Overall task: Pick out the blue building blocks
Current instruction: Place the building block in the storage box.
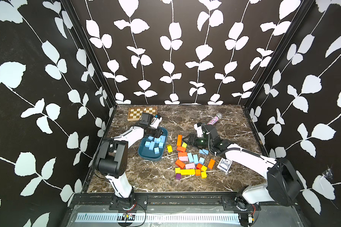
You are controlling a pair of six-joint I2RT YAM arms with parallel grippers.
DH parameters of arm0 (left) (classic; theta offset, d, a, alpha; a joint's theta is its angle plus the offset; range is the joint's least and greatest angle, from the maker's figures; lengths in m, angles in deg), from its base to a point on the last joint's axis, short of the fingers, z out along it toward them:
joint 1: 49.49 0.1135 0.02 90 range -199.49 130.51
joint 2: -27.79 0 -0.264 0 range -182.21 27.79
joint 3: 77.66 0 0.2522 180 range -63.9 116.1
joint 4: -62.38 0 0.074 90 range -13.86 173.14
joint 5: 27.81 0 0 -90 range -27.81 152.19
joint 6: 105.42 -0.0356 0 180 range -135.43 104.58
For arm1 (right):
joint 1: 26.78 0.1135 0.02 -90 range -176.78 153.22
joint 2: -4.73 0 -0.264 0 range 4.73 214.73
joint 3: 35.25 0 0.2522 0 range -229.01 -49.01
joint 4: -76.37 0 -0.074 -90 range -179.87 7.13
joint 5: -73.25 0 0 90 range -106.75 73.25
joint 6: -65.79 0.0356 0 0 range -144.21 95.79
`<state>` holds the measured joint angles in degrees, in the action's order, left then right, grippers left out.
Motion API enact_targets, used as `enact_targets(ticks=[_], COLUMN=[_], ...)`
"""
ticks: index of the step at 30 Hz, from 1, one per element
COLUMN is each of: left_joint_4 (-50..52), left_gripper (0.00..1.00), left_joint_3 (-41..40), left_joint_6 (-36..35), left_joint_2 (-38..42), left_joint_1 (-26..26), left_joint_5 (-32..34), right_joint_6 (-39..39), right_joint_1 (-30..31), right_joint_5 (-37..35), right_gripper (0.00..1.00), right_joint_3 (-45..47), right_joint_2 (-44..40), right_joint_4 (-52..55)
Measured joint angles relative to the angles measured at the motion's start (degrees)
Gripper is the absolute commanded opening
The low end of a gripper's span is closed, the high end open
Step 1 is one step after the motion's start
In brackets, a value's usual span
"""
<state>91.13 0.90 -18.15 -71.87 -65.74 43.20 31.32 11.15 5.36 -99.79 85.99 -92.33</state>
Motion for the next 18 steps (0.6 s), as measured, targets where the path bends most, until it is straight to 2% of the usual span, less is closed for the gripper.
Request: enact_targets(ticks=[2, 5, 8, 18], left_joint_4=[0.00, -0.07, -0.11, -0.13], left_gripper=[0.36, 0.46, 0.51, 0.53], left_joint_3=[0.00, 0.00, 0.09, 0.79], left_joint_6=[0.22, 0.48, 0.83, 1.81], left_joint_2=[-0.11, -0.22, -0.68, -1.38], left_joint_1=[-0.50, -1.18, -1.66, -1.84], left_joint_5=[-0.09, -0.15, -0.13, -0.02], right_joint_6=[0.02, 0.02, 0.00, -0.07], right_joint_1=[0.00, 0.00, 0.00, 0.00], right_joint_5=[-0.09, -0.13, -0.24, -0.83], right_gripper=[0.51, 0.51, 0.51, 0.50], right_joint_3=[0.00, 0.00, 0.00, -0.02], right_joint_2=[-0.11, -0.11, -0.11, -0.17], right_joint_4=[0.00, 0.04, 0.13, 1.38])
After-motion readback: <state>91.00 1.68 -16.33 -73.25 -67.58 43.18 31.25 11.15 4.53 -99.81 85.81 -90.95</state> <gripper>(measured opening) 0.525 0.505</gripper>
